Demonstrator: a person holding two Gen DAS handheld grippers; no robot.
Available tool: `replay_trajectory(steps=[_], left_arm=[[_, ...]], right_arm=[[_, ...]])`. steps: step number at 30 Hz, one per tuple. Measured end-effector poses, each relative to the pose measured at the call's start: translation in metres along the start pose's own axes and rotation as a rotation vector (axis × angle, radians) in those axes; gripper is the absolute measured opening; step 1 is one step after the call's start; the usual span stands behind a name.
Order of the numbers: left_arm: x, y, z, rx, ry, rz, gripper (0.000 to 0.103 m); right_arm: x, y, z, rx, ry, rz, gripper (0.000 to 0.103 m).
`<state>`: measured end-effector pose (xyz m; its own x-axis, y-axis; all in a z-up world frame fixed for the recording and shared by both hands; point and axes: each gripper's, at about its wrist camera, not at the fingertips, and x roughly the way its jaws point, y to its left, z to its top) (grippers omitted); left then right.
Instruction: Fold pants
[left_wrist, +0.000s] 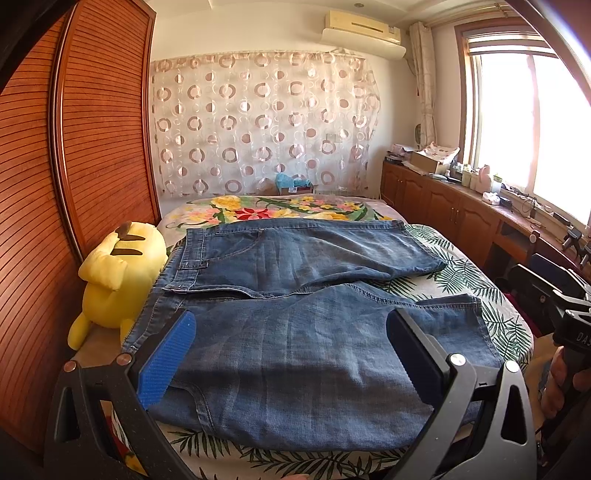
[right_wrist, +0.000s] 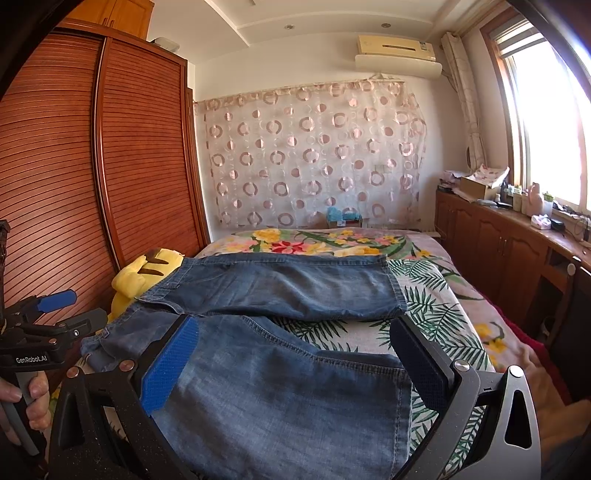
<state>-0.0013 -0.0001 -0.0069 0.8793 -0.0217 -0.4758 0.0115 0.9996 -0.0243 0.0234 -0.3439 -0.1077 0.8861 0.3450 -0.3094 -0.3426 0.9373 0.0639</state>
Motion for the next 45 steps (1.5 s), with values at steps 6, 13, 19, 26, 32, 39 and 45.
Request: replay_trajectory(steps=[6,13,19,26,32,39,45], left_arm=[[0.0007,-0.0013,-0.0013,0.001,0.0,-0.005,0.103],[-0.0029,-0.0023,0.0016,0.003,-0.004,-0.01,0.103],[-0.0046,-0.0027,0.0025,0.003,-0.006,-0.011,0.103],[-0.0053,-0.0031,0.0026,0.002,-0.008,-0.011,0.103],[-0.0047,-0.0035,0.0025,0.002,-0.007,-0.01,0.103],[-0.0046,-0.0038,0.0024,0.002,-0.006,-0.01,0.103],[-0.0047,-0.0043,0.002,0.001,-0.007,-0.009,0.103]], right_arm=[[-0.0002,-0.0009,-0.0007,0.002,0.003,0.001,0.103],[-0.0003,-0.0015,-0.0011,0.005,0.003,0.002,0.103],[-0.0008,-0.0017,-0.0009,0.007,0.001,0.003,0.103],[-0.0019,-0.0021,-0.0018,0.008,-0.001,0.006,0.103],[-0.0014,-0.0022,-0.0019,0.009,-0.002,0.006,0.103],[-0.0012,-0.0025,-0.0018,0.011,-0.003,0.006,0.103],[-0.0011,-0.0023,-0.0024,0.01,-0.003,0.007,0.103]])
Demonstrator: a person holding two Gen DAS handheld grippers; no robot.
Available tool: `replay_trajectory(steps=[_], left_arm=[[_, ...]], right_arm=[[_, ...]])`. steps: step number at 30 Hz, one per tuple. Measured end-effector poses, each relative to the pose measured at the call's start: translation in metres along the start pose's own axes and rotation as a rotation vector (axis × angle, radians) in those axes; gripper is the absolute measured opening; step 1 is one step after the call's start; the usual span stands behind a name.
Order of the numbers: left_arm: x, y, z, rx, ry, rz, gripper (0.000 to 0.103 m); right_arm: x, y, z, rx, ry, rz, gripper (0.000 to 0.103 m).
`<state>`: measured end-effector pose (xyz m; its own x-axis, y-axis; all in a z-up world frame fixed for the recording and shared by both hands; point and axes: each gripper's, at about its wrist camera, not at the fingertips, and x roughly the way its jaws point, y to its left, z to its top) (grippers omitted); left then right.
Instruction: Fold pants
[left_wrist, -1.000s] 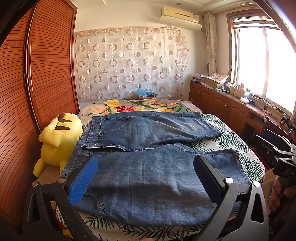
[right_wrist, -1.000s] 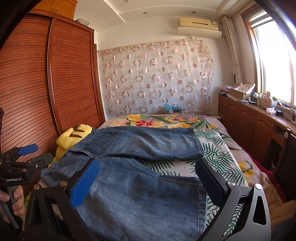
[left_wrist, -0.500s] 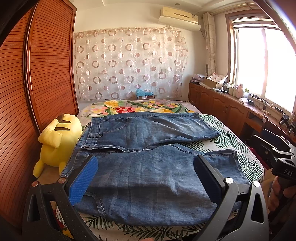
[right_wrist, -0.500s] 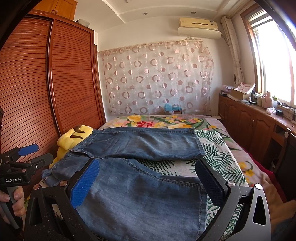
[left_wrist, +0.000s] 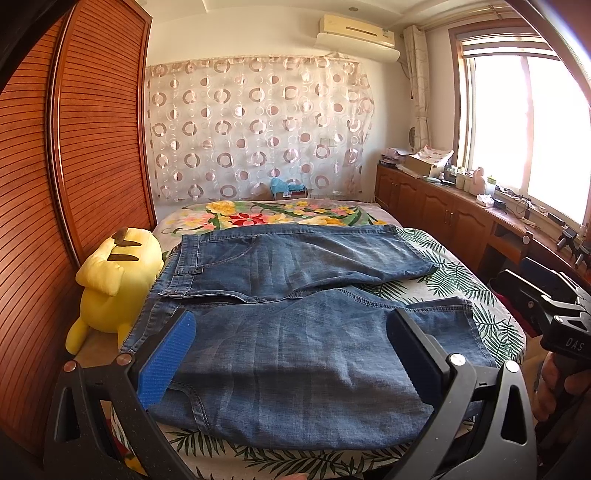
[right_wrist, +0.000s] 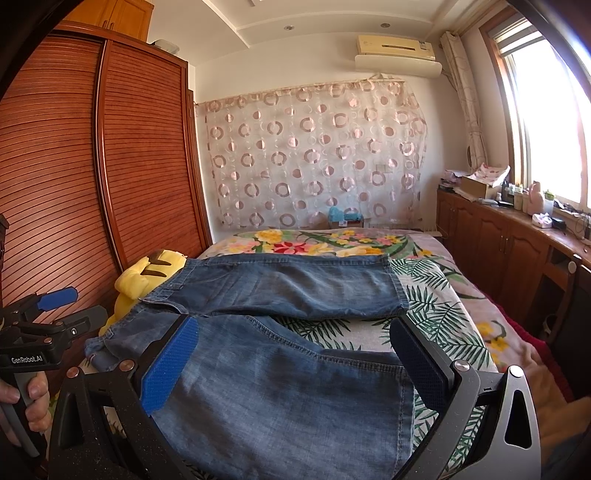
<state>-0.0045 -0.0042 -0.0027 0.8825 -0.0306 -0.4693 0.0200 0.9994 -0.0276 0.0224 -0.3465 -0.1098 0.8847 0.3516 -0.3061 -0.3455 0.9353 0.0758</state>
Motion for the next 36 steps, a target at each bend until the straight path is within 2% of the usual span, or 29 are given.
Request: replay_trajectory(steps=[11,17,23,36], left_arm=[[0.0,0.0,0.0,-0.002,0.002,-0.002,0.103],[0.008,0.002,0.0,-0.011,0.038,-0.002,0.103],[0.02,0.028,-0.008,-0.041,0.071,0.032,0.103],[0.037,0.095,-0.029,-0.112,0.134,0.097,0.103]], right_arm=[[0.002,0.001,0.0,-0.006,0.0,0.005,0.103],[0.008,-0.005,-0.003,-0.001,0.018,0.009,0.103],[0.016,-0.014,-0.004,0.005,0.051,0.021,0.103],[0.04,-0.034,-0.007,0.001,0.17,-0.028,0.103]])
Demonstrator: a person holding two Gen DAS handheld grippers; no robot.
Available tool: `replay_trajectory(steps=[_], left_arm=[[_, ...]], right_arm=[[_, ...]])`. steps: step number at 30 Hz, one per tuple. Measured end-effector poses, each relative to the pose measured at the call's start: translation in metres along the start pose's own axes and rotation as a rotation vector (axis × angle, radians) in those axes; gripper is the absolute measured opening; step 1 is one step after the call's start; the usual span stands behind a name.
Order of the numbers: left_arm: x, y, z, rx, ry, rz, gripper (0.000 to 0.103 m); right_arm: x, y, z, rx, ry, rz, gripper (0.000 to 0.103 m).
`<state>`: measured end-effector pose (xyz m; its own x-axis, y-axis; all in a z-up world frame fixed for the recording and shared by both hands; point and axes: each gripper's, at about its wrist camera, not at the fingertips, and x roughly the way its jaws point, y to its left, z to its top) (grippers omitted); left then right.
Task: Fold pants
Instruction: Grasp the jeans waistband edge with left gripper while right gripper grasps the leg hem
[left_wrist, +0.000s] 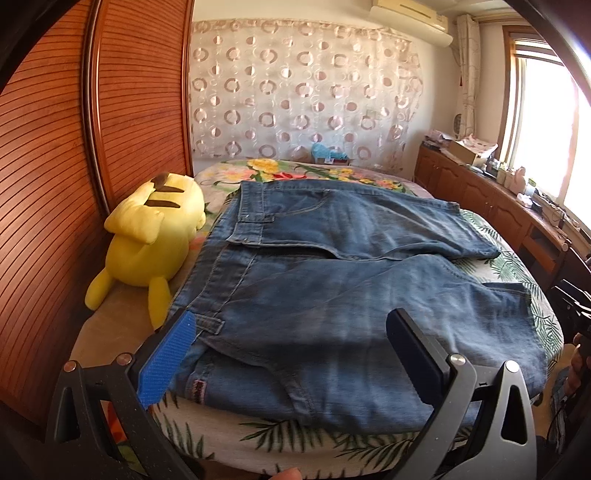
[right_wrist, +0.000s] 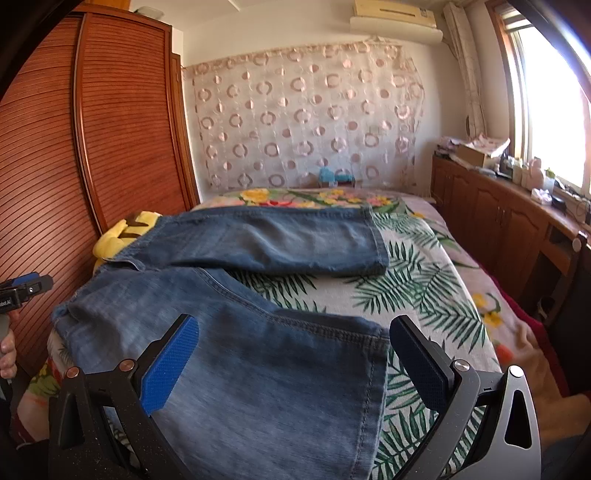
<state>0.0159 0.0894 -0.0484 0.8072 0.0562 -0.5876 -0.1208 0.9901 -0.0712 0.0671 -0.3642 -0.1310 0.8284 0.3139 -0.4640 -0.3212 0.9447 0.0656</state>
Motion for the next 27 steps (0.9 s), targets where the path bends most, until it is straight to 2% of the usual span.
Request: replay_trajectory(steps=[8,13,16,18,20,27], left_arm=[[0.011,0.02,-0.007,-0.001,0.034,0.005,0.103],[0.018,0.036,-0.017,-0.009,0.06,0.003,0.098],[0.024,0.047,-0.026,-0.016,0.077,0.01,0.091],[0.031,0.056,-0.034,-0.036,0.1,0.021,0.082],[0.036,0.066,-0.04,-0.068,0.124,0.024,0.067],[0.036,0.078,-0.05,-0.112,0.129,0.014,0.058]], right_arm=[[0.007,-0.008,-0.003,0.014,0.078,-0.035,0.103],[0.001,-0.013,-0.007,0.031,0.115,-0.055,0.103],[-0.004,-0.013,-0.009,0.031,0.129,-0.064,0.103],[-0.005,-0.012,-0.01,0.031,0.141,-0.07,0.103],[-0.007,-0.011,-0.011,0.03,0.155,-0.079,0.103],[-0.015,-0.008,-0.008,0.046,0.171,-0.075,0.103]])
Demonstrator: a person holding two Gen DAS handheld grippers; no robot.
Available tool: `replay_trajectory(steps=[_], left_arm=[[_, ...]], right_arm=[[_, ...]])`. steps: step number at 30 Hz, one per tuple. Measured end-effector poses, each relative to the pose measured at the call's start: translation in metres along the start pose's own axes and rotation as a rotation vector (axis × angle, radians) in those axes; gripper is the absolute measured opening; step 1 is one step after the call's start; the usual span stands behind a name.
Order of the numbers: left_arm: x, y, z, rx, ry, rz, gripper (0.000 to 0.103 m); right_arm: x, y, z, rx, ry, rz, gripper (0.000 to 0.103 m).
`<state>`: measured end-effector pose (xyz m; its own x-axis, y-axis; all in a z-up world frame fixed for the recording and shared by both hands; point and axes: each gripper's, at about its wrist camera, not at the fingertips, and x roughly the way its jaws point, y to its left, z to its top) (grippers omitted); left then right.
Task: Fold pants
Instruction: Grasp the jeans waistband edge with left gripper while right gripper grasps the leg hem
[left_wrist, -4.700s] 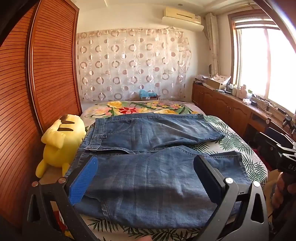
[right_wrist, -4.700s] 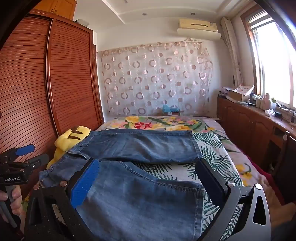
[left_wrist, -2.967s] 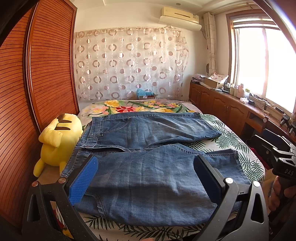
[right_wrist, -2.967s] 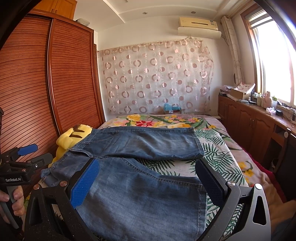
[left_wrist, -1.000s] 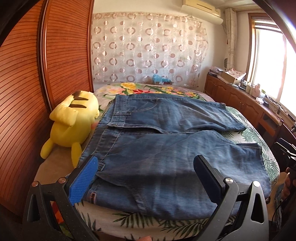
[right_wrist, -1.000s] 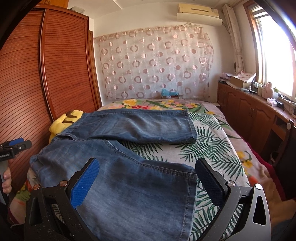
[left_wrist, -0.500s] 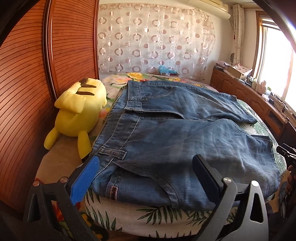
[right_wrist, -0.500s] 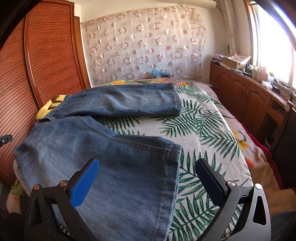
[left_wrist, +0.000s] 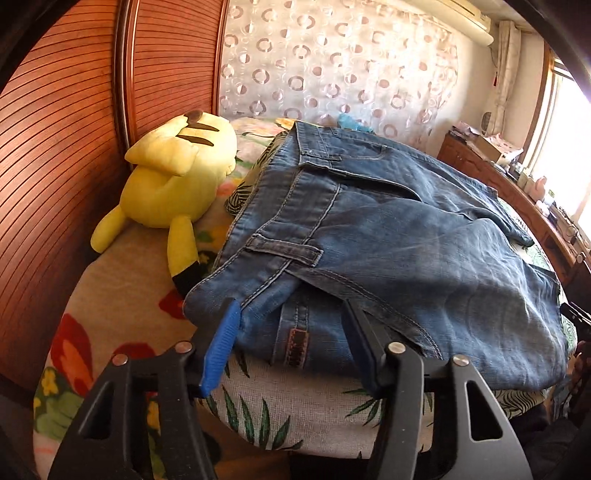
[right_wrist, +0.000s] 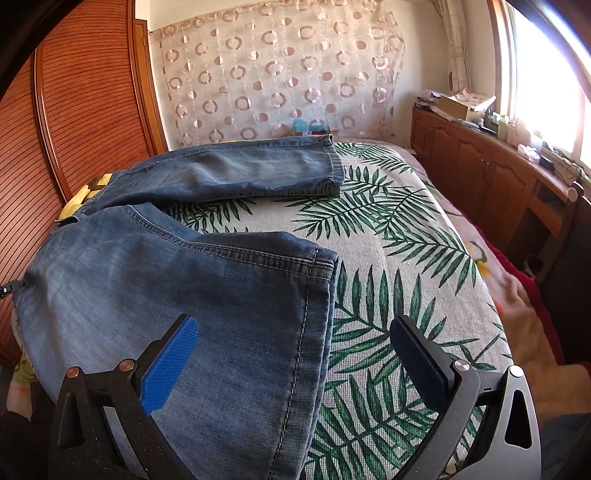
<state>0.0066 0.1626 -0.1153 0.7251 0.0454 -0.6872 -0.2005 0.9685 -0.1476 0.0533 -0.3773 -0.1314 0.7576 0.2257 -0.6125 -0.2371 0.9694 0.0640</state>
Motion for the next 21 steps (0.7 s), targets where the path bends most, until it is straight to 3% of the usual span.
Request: replay_trajectory(steps=[3,9,19,21], left_arm=[[-0.007,0.0,0.0,0.023,-0.013,0.038,0.058],[-0.005,0.02,0.002,-0.028,0.0,0.085,0.058],[0.019,0.039,-0.001,-0.13,0.054,0.042,0.06],[0.015,0.036,0.0,-0.109,0.035,0.05,0.049]], right_arm=[[-0.005,0.0,-0.003,-0.003,0.003,0.006,0.103],[-0.017,0.0,-0.01,-0.01,0.006,0.015,0.103],[-0.011,-0.005,-0.011,-0.019,0.035,0.037,0.102],[-0.012,-0.007,-0.013,-0.018,0.042,0.042,0.102]])
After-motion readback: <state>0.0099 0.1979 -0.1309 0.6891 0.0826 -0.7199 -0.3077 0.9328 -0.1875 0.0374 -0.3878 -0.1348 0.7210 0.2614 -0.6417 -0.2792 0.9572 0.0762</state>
